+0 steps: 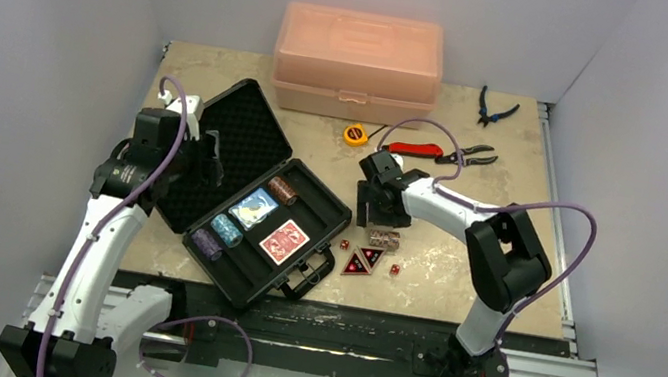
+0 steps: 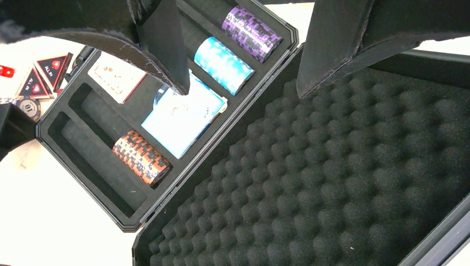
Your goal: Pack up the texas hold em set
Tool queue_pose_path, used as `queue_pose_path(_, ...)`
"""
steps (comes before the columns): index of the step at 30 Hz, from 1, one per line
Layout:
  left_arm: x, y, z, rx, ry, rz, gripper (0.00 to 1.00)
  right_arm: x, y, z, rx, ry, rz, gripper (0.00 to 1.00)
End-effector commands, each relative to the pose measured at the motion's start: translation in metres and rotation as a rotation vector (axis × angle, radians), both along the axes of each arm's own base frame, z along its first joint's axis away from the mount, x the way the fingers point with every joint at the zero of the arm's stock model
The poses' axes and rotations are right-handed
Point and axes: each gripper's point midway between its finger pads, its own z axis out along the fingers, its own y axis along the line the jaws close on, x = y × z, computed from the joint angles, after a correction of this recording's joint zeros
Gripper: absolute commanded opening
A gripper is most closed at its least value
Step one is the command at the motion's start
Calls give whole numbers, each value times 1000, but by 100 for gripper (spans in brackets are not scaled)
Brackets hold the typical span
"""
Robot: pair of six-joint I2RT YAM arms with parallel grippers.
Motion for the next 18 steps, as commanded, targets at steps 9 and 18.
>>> queue_pose_path(9, 11, -5, 28, -25, -83, -28, 70, -41, -1, 18, 71, 0, 7, 77)
queue_pose_path(18, 9, -13, 26, -51, -80, -53, 70, -26, 10, 55, 149, -97, -13, 82)
